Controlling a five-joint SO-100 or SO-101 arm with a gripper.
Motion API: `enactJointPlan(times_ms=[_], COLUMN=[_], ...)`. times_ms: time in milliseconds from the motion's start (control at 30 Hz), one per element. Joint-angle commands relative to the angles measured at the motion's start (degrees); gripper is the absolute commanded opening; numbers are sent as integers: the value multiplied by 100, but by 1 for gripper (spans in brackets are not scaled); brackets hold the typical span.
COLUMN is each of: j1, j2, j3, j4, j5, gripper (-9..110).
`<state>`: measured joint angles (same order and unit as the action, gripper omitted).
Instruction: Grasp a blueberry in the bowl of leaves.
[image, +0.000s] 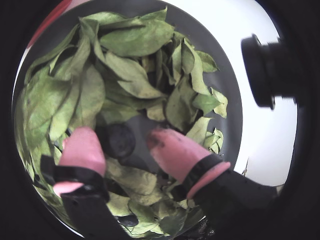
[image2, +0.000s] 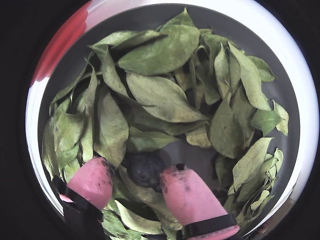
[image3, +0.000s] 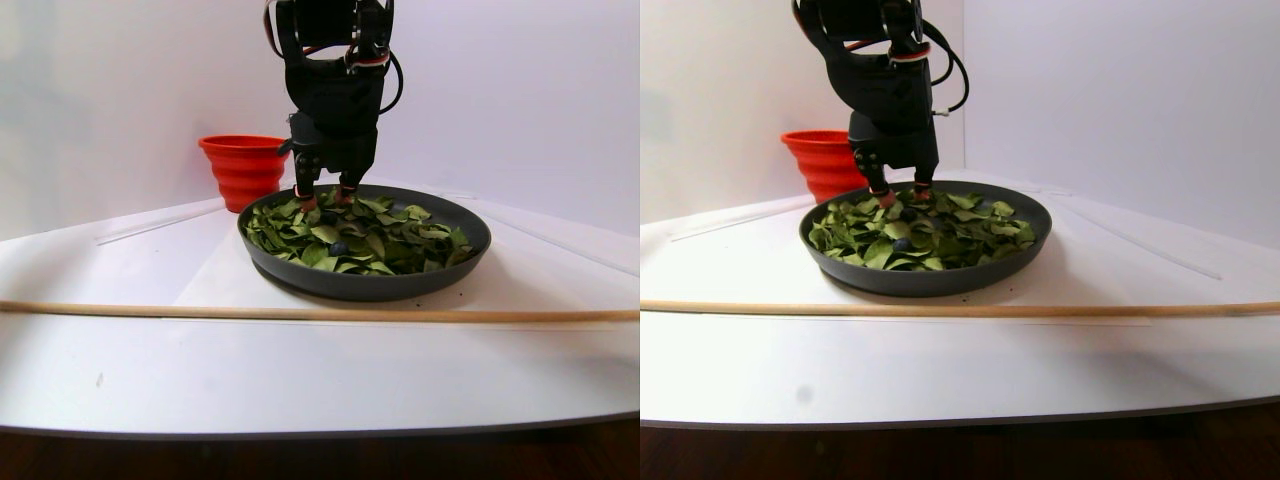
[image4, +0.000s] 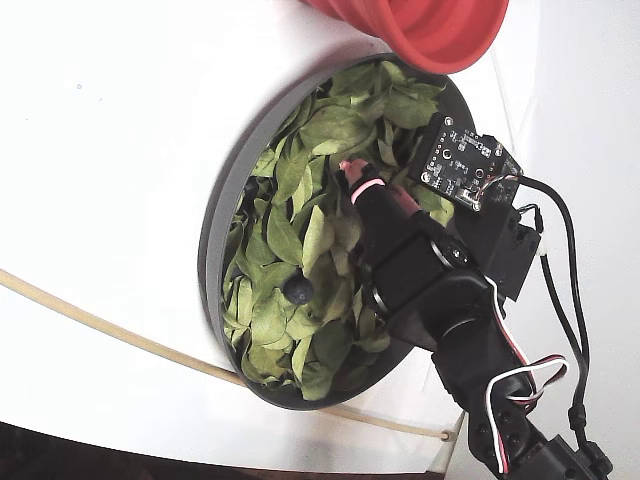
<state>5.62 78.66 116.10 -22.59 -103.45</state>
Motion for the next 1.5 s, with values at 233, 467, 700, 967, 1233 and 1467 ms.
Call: enactJointPlan(times_ms=[233,467,700,967,1233,1467], j1=[114,123,149,176,176,193], j2=[290,0,-229,-475,-650,-747], j3=[-79,-220,-325,-545,-615,-589], j4=[-229,-316,-369,-422,-519,-536], j5=[62,132,202,246,316,343], gripper=[19,19,19,19,19,19])
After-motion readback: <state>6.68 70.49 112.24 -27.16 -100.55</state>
